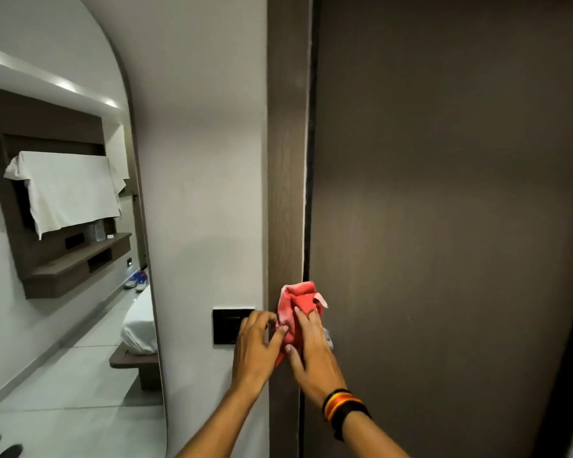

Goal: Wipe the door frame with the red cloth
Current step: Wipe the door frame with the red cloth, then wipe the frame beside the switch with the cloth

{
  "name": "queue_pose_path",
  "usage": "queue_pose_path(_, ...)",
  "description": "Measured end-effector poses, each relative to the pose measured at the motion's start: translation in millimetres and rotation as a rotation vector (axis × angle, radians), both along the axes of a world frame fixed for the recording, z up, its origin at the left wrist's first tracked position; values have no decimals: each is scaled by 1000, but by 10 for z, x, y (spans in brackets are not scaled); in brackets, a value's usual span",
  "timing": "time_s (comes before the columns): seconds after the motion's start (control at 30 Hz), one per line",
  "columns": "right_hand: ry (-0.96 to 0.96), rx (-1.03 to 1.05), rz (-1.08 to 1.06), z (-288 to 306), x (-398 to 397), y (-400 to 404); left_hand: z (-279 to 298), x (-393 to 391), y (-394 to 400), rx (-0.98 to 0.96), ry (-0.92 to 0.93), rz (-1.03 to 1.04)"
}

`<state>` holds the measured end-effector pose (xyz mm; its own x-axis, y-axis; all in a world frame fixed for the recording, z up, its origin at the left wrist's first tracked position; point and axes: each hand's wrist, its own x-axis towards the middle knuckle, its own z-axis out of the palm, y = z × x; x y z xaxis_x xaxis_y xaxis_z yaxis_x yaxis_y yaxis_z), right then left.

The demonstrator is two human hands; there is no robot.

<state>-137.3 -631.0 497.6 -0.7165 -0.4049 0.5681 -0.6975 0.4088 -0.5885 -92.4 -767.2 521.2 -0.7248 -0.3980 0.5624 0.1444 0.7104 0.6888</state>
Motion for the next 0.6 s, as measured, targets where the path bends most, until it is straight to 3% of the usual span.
queue_pose_path(0.1,-219,-508,-62,51,155,554,160,159,349,42,-31,-200)
queue_pose_path(0.17,-537,-713,-128,-11,212,998,242,220,630,115,-77,-352)
queue_pose_path(0.2,-737,-735,-84,-65,257,1287,260,239,845,152,-114,-429)
queue_pose_path(0.3,-1220,-819,355,-291,400,2034,107,265,1468,311,-259,-604)
queue_pose_path(0.33,-1271,-891,417,-377,459,2238,14,281,1670,354,-312,-636)
queue_pose_path(0.43,-1309,-1040,280,-697,662,2923,-403,295,2400,470,-481,-727)
queue_pose_path(0.6,-1185,-1015,-210,-1556,1016,4139,-1232,301,3512,453,-693,-702)
